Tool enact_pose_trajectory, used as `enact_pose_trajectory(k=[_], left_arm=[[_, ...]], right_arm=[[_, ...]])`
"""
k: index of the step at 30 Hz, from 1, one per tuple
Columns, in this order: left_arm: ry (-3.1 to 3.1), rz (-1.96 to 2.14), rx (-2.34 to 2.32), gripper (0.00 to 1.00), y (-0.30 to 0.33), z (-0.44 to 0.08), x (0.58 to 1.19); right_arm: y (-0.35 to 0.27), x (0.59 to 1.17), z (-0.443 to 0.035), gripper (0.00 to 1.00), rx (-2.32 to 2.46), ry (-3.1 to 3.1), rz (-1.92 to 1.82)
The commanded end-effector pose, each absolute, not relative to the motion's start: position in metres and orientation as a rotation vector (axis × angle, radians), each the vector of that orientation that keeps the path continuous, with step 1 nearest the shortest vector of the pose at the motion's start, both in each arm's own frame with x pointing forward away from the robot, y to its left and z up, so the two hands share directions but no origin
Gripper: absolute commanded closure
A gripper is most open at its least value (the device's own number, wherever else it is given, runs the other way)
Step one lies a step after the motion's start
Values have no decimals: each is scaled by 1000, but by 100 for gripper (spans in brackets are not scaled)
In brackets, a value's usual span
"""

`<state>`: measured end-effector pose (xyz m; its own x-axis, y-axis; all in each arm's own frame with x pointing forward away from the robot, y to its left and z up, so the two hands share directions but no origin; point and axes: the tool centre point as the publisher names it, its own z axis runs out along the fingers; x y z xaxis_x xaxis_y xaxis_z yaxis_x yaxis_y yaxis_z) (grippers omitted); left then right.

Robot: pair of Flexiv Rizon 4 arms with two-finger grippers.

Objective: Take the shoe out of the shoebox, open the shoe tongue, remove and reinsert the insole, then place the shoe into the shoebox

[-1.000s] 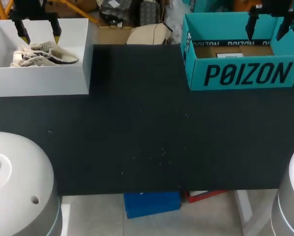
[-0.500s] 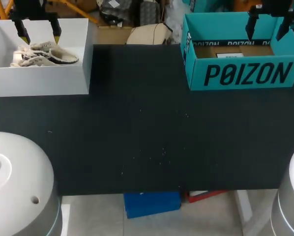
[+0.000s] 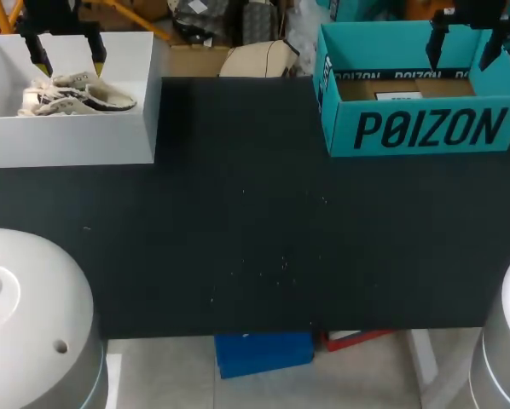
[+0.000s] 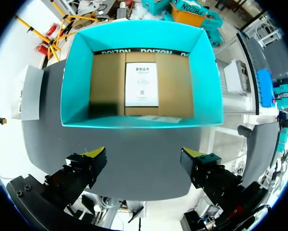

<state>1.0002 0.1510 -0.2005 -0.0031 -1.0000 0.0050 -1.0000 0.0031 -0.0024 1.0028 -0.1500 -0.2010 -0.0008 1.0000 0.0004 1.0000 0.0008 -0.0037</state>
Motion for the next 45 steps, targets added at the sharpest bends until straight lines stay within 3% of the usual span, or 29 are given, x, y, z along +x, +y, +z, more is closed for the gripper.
enact_pose_trajectory(k=[1,7,11,18,32,35,39,45], left_arm=[[-2223,5,2218,0,151,-200,1000],[-2290,85,2113,0,146,-201,1000],[-2735,292,1557,0,149,-194,1000],[-3163,44,623,0,174,-189,1002],[-3163,44,623,0,174,-189,1002],[-3196,104,266,0,177,-188,1008],[-3112,-52,-790,0,178,-184,1004],[-3006,-101,-1087,0,183,-183,1000]], right_arm=[[-150,1003,-201,0,-2219,-2220,4],[-150,1003,-201,0,-2219,-2220,4],[-150,1003,-201,0,-2219,-2220,4],[-150,1003,-201,0,-2219,-2220,4],[-150,1003,-201,0,-2219,-2220,4],[-150,1003,-201,0,-2219,-2220,4],[-150,1003,-201,0,-2219,-2220,4],[-150,1003,-201,0,-2219,-2220,4]])
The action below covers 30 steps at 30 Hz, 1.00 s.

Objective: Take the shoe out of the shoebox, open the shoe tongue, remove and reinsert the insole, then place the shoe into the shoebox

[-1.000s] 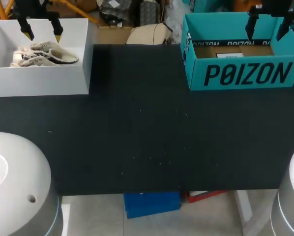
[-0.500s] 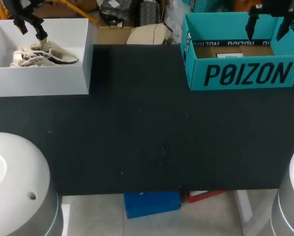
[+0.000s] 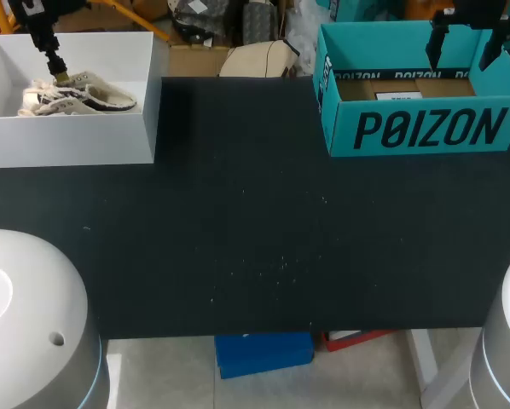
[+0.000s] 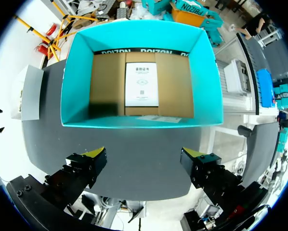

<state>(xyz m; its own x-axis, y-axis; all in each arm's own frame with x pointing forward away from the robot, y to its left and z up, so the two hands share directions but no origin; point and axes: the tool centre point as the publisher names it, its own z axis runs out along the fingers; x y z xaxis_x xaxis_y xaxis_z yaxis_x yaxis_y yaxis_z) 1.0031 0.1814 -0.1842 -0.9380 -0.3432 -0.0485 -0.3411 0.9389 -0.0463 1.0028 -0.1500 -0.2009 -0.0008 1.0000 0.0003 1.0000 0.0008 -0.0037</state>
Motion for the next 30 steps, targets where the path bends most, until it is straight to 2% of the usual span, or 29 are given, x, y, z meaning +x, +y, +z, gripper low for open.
enact_pose_trajectory(k=[1,4,5,6,7,8,9,10,11,13,14,15,18,19,20,21,26,30], left_arm=[[2889,100,1078,0,183,-183,1000],[2889,100,1078,0,183,-183,1000],[2912,98,997,33,182,-190,998],[2920,77,964,56,182,-194,996],[2950,38,873,65,184,-202,997],[2966,33,816,60,188,-209,999],[2974,39,788,60,191,-214,1001],[2985,46,770,71,196,-218,1004],[2996,53,754,71,198,-221,1006],[2999,85,740,51,207,-228,1012],[3001,88,716,36,210,-231,1015],[3011,87,696,40,214,-234,1018],[3028,91,649,31,221,-243,1027],[3030,97,649,31,221,-247,1030],[3033,109,641,36,221,-250,1033],[3037,109,629,36,222,-254,1036],[3058,138,570,48,222,-270,1052],[3073,140,496,53,221,-281,1063]], right_arm=[[-150,1003,-201,0,-2219,-2220,4],[-150,1003,-201,0,-2219,-2220,4],[-150,1003,-201,0,-2219,-2220,4],[-150,1003,-201,0,-2219,-2220,4],[-150,1003,-201,0,-2219,-2220,4],[-150,1003,-201,0,-2219,-2220,4],[-150,1003,-201,0,-2219,-2220,4],[-150,1003,-201,0,-2219,-2220,4],[-150,1003,-201,0,-2219,-2220,4],[-150,1003,-201,0,-2219,-2220,4],[-150,1003,-201,0,-2219,-2220,4],[-150,1003,-201,0,-2219,-2220,4],[-150,1003,-201,0,-2219,-2220,4],[-150,1003,-201,0,-2219,-2220,4],[-150,1003,-201,0,-2219,-2220,4],[-150,1003,-201,0,-2219,-2220,4],[-150,1003,-201,0,-2219,-2220,4],[-150,1003,-201,0,-2219,-2220,4]])
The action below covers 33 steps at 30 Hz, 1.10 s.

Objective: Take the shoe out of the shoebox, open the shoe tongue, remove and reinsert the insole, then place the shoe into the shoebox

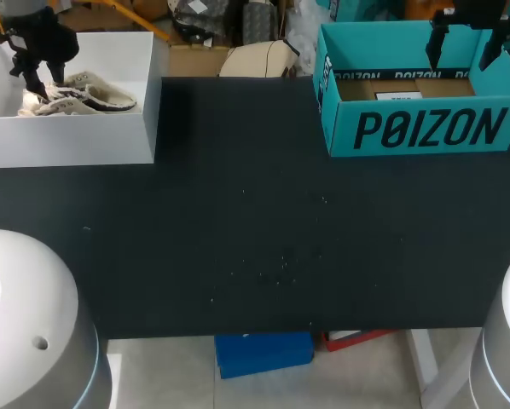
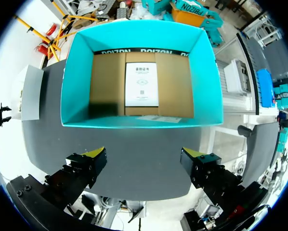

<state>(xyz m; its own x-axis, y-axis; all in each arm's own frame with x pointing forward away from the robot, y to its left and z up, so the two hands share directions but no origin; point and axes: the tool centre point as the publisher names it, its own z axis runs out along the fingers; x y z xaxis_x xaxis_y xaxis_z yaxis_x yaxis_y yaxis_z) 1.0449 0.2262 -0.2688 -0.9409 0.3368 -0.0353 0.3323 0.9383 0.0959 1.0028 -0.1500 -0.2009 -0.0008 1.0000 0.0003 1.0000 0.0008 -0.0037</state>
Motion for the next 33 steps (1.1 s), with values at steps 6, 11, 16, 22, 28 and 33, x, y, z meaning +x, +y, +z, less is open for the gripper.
enact_pose_trajectory(k=[6,11,16,22,28,33], left_arm=[[3096,112,407,47,217,-301,1076],[3114,100,336,47,218,-316,1084],[3129,100,274,48,222,-327,1091],[3151,100,215,53,227,-345,1095],[3167,105,165,53,231,-362,1099],[3176,108,129,55,235,-377,1105]], right_arm=[[-150,1003,-201,0,-2219,-2220,4],[-150,1003,-201,0,-2219,-2220,4],[-150,1003,-201,0,-2219,-2220,4],[-150,1003,-201,0,-2219,-2220,4],[-150,1003,-201,0,-2219,-2220,4],[-150,1003,-201,0,-2219,-2220,4]])
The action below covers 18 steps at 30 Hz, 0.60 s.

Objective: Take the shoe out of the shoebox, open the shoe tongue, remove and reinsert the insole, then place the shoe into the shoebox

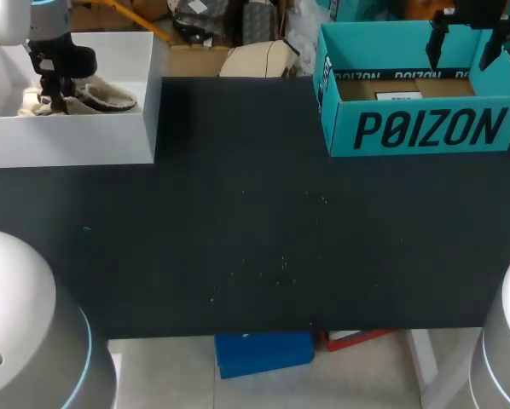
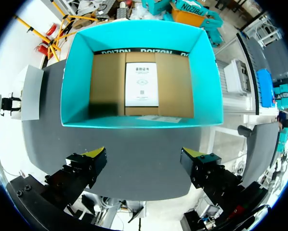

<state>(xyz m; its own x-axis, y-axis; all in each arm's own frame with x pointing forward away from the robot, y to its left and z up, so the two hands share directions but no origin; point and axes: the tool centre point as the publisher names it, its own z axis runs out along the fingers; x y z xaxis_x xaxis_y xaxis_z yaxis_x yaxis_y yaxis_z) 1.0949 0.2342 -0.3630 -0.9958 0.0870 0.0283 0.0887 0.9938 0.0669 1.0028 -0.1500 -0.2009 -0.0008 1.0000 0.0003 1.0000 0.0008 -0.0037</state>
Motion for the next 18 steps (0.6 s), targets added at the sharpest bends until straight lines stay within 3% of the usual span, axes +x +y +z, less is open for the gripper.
enact_pose_trajectory(k=[1,13,14,15,18], left_arm=[[-3097,-105,-124,56,234,-380,1106],[-3038,-134,-98,67,232,-408,1110],[-3029,-138,-94,70,232,-410,1110],[-3022,-142,-94,97,232,-411,1110],[-3018,-151,-100,100,232,-408,1110]], right_arm=[[-150,1003,-201,0,-2219,-2220,4],[-150,1003,-201,0,-2219,-2220,4],[-150,1003,-201,0,-2219,-2220,4],[-150,1003,-201,0,-2219,-2220,4],[-150,1003,-201,0,-2219,-2220,4]])
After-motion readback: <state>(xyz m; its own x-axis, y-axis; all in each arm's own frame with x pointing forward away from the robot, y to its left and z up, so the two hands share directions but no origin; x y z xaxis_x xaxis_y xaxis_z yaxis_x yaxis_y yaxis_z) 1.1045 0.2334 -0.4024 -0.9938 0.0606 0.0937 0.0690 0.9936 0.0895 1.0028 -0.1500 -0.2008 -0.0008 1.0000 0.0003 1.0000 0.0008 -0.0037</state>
